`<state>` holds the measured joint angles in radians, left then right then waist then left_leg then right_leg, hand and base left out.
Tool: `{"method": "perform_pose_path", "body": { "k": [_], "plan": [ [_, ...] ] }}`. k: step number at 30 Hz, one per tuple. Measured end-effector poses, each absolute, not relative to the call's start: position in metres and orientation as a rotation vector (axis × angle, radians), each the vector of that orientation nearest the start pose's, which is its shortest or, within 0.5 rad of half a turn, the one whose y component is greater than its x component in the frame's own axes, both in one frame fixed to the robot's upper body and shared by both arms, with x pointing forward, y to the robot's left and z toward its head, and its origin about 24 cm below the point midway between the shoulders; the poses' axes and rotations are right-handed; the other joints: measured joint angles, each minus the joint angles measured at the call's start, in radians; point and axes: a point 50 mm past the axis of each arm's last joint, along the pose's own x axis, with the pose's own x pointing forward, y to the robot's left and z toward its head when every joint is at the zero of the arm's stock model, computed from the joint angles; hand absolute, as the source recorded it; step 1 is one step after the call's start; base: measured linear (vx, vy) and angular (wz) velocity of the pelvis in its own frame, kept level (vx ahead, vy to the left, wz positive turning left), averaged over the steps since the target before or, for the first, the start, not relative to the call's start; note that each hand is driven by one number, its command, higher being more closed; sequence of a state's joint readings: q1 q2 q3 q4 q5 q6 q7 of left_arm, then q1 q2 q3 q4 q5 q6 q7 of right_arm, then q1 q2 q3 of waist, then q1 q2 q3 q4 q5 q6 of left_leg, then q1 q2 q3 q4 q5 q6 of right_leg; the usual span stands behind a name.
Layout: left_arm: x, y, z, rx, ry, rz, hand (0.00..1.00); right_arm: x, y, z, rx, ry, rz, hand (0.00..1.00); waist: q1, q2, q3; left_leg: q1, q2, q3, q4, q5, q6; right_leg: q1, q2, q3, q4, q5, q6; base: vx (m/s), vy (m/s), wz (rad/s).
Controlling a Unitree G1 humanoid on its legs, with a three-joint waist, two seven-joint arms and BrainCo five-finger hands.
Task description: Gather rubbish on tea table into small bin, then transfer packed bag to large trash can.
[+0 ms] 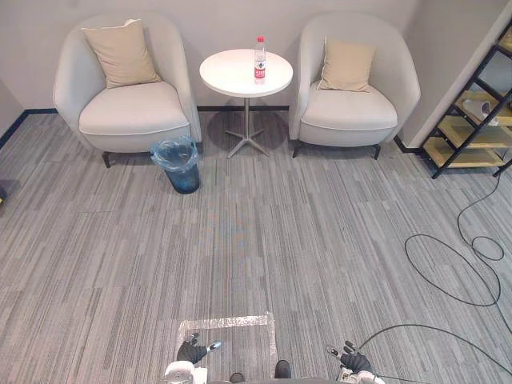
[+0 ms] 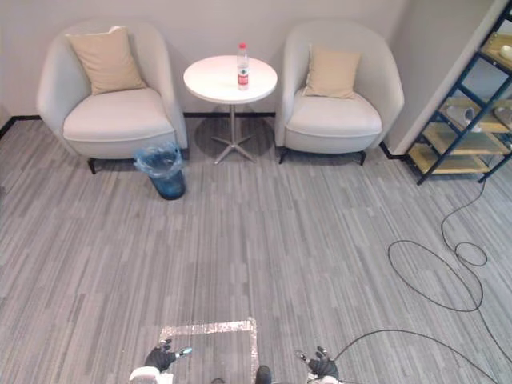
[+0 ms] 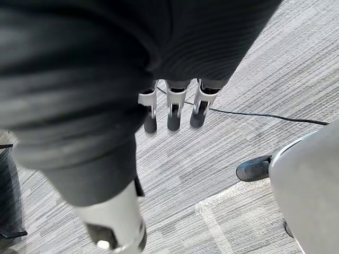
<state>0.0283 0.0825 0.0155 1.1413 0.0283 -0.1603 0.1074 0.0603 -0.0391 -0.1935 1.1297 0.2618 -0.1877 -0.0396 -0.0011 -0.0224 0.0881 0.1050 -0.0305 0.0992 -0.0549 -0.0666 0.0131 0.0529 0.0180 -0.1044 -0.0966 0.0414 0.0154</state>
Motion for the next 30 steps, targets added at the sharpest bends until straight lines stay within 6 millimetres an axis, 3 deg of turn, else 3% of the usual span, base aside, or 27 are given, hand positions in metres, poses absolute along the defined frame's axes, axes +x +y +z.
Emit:
{"method": "perform_pose_path", "body": {
  "k": [24, 26, 30],
  "plan": [
    [0.1104, 0.187, -0.1591, 0.15, 1.016, 0.103, 0.0, 0.0967, -0.1928, -0.1608, 0.238, 0.981, -0.379, 0.0, -0.002, -0.001, 0.004, -0.002, 0.001, 0.001, 0.0, -0.001, -0.002, -0.002, 0.001, 0.0, 0.0, -0.004, -0.004, 0.0, 0.0, 0.0],
    [0.1111, 0.1872, -0.159, 0.15, 1.017, 0.101, 0.0, 0.0971, -0.1924, -0.1608, 0.237, 0.981, -0.375, 0.0, -0.002, -0.002, 0.004, -0.009, 0.002, 0.004, 0.011, -0.01, -0.014, -0.004, 0.001, 0.0, 0.007, -0.01, -0.01, 0.0, 0.0, 0.0],
    [0.1161, 0.1872, -0.1574, 0.148, 1.002, 0.102, 0.0, 0.1002, -0.1941, -0.1596, 0.237, 0.969, -0.365, 0.0, -0.002, 0.007, 0.018, -0.093, 0.028, 0.026, 0.188, -0.101, -0.061, -0.036, 0.009, 0.0, 0.063, -0.061, -0.039, 0.01, -0.02, -0.04]
  ]
}}
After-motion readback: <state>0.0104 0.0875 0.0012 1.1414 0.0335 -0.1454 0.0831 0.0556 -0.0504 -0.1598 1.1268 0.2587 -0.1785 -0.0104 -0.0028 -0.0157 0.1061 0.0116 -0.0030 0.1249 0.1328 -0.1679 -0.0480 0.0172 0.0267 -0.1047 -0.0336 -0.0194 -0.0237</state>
